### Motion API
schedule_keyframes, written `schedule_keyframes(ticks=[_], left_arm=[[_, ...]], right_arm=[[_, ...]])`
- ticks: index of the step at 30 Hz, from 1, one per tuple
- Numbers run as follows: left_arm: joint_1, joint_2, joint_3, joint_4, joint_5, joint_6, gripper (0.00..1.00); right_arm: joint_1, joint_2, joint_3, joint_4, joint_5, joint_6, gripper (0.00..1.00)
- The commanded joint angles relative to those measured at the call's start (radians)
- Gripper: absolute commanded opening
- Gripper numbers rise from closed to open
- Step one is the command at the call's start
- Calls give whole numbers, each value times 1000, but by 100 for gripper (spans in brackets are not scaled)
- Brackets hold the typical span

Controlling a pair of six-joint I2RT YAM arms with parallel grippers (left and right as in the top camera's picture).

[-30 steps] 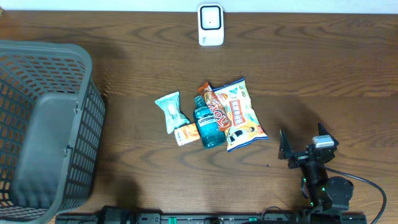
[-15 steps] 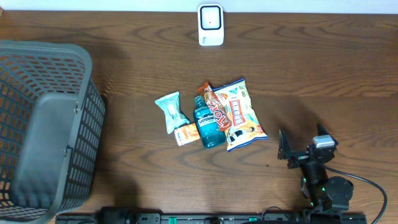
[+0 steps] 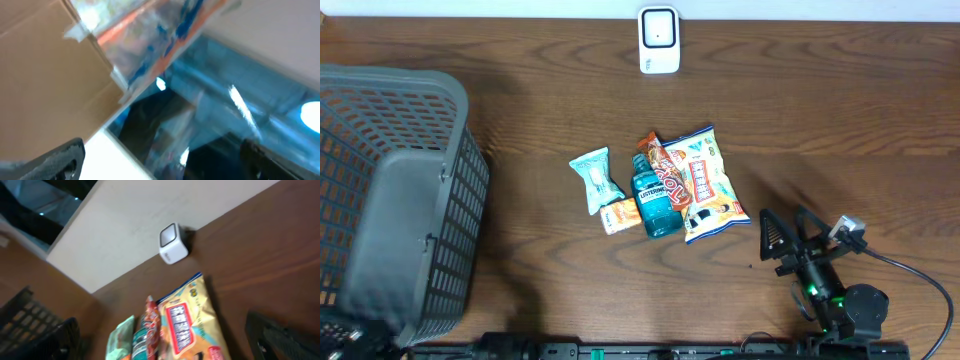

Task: Scan the item barcode
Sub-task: 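Swing the right gripper toward the chocolate snack bag on the table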

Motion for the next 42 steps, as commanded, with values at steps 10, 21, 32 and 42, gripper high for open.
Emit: schedule_keyframes(ticks=[10,21,32,42], left_arm=[[1,-5,-195,-161,396,-40,98],[1,-5,-435,-126,412,-205,98],[1,-5,-435,-82,906,374,98],[2,47,-435,-272,670,340,98]], right_arm=[[4,-5,-3,28,-171,78,99],[9,207,185,-69,-180,-125,99],[396,1042,683,-293,117,-314,99],[582,1468,843,-208,59,-317,90]])
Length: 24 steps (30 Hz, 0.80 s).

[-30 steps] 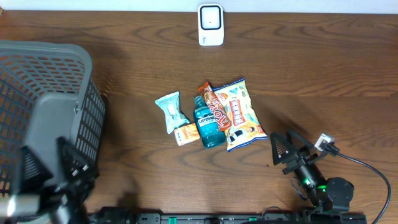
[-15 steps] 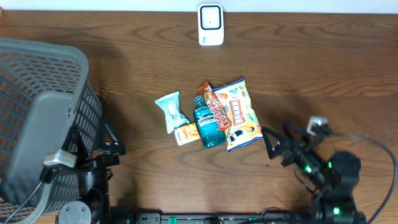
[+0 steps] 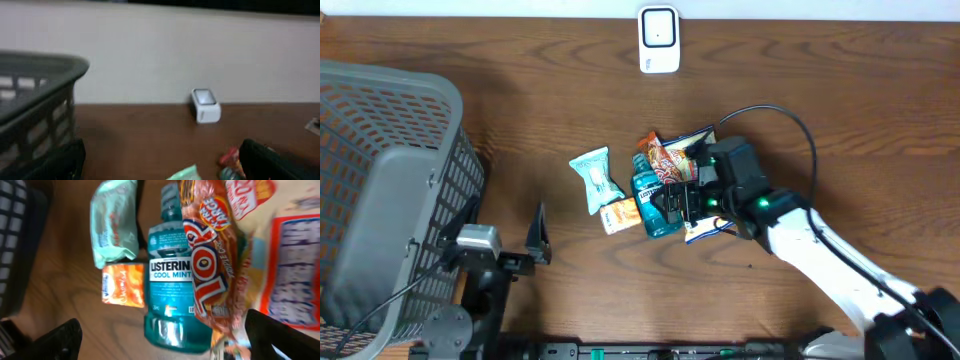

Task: Scan the item barcode
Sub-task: 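Swing the right gripper toward the chocolate snack bag on the table, then grasp the chocolate snack bag with the right gripper and lift it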

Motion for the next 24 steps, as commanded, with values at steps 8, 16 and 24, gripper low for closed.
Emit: schedule_keyframes(ticks=[8,16,24], left_arm=[[2,126,7,-72,-69,-21,98],[2,155,7,-13,-69,-20,98],[2,153,7,130,-69,-21,98]], right_arm=[[2,35,27,226,-24,-6,82],[-3,233,93,352,34,-96,86],[-26,389,245,267,54,-168,80]])
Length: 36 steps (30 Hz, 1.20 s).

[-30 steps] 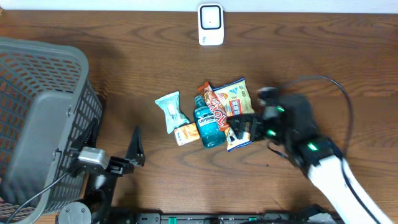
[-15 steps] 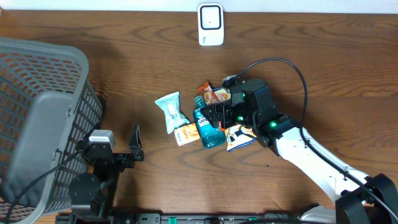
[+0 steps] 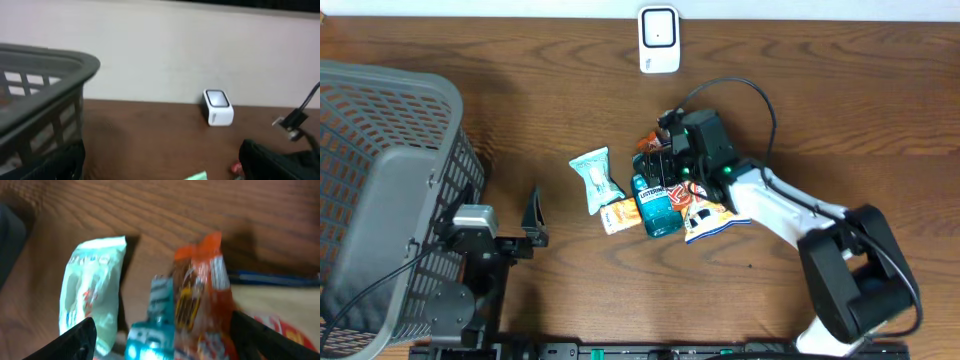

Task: Scan the item barcode
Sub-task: 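Grasp the chocolate snack bag with the right gripper and lift it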

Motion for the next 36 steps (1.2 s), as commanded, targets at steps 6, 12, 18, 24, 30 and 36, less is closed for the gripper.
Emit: schedule_keyframes(ticks=[6,12,18,24,30,36], left_arm=[[2,-2,7,-28,-6,-2,98],[2,-2,7,-31,-6,-2,98],[2,-2,7,-52,-6,-2,98],[2,-2,7,-77,-6,-2,98],[2,-2,7,-92,-6,-2,98],[2,-2,7,-96,-6,-2,98]], right_arm=[[-53,24,47,-31,23,-114,81],[-60,40,46,-134,-13,-130,69],[-60,126,45,-237,-23,-125,60],[-60,140,50,-280,-12,-151,60],[-55,106,172,-398,43,-181,63],[31,92,265,-471,301,-238,62]])
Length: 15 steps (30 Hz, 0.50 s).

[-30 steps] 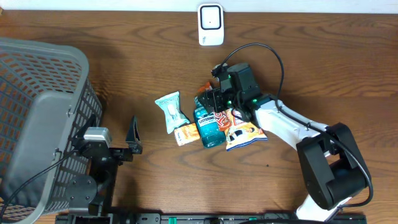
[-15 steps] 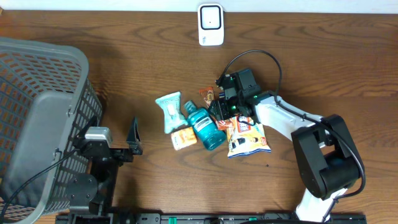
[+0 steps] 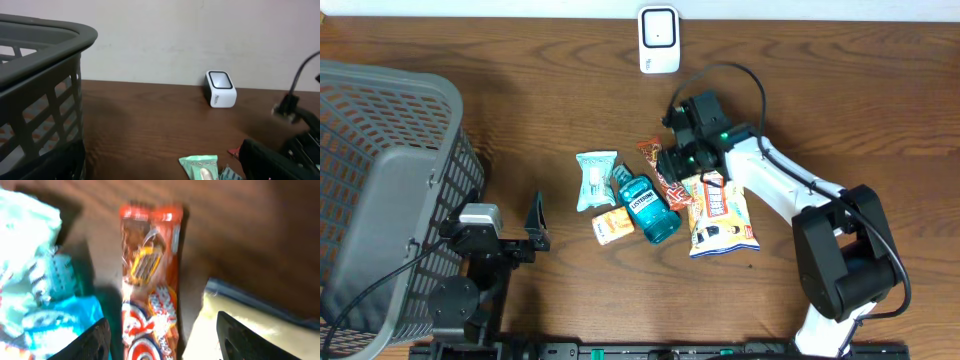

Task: Scan the item barcode
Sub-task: 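Grasp the chocolate snack bag with the right gripper and lift it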

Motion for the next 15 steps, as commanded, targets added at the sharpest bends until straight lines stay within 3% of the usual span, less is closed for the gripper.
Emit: schedule_keyframes(ticks=[1,4,8,11,13,15], left_arm=[[2,-2,7,0,-6,-2,98],[2,-2,7,0,-6,-2,98],[2,-2,7,0,-6,-2,98],[2,-2,7,0,-6,-2,98],[2,-2,7,0,-6,-2,98],[2,-2,7,0,-6,-2,98]], right_arm=[[78,2,15,-5,192,-48,61],[135,32,11,10,282,-58,60],[170,99,11,13,438,-44,49],[169,132,11,12,488,-24,45],[167,138,11,3,484,-24,25],[168,137,11,2,484,-24,17]])
